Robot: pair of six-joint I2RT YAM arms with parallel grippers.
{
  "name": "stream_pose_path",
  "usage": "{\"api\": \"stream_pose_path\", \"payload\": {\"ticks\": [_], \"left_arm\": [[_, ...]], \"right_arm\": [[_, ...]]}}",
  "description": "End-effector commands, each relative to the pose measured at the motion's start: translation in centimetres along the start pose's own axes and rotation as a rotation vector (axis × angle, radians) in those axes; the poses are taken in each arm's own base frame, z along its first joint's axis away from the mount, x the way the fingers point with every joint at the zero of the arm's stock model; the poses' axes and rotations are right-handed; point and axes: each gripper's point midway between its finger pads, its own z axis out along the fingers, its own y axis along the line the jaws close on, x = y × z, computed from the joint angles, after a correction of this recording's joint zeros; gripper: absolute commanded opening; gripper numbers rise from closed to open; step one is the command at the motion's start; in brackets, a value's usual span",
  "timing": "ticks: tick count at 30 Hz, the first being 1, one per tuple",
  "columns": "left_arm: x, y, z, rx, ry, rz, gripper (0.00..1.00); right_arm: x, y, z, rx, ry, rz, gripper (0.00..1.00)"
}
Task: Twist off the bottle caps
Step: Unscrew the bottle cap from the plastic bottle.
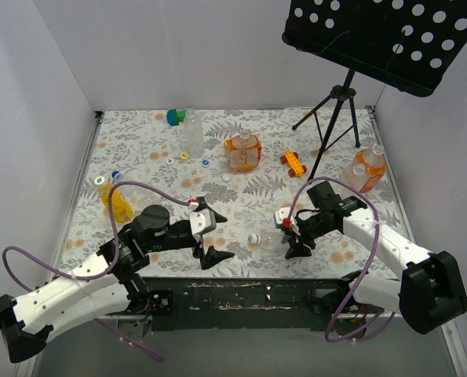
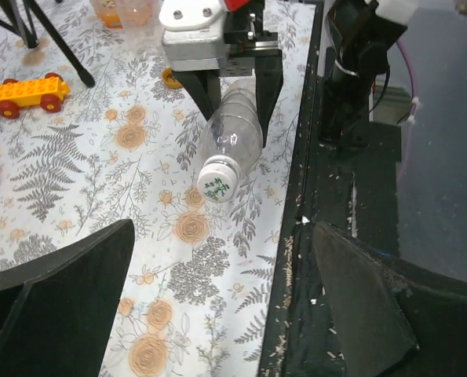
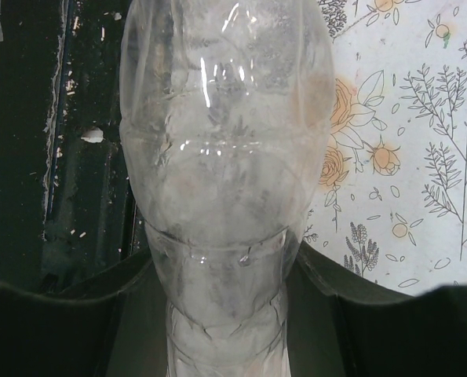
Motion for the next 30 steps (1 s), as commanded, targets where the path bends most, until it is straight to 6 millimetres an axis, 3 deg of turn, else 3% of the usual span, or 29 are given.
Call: {"api": "stream_pose_path", "payload": {"ticks": [1, 12, 20, 30], "left_arm": [[-0.4, -0.1, 1.7, 0.092, -0.012, 0.177, 0.98], [0.4, -0.1, 4.2, 0.162, -0.001, 0.214, 0.98], [2.4, -0.1, 6.6, 0.237, 0.08, 0.195, 0.98], [3.2, 0.5, 8.4, 0.232, 0.087, 0.141, 0.84]], "right_arm": [[-0.1, 0.3, 0.1, -0.016, -0.001, -0.008, 0.06], [-0.1, 0.4, 0.2, -0.022, 0.002, -0.013, 0.06], [-0.1, 0.4, 0.1, -0.02, 0.004, -0.015, 0.06], [-0.2, 0.4, 0.1, -0.019, 0.003, -0.016, 0.06]]}}
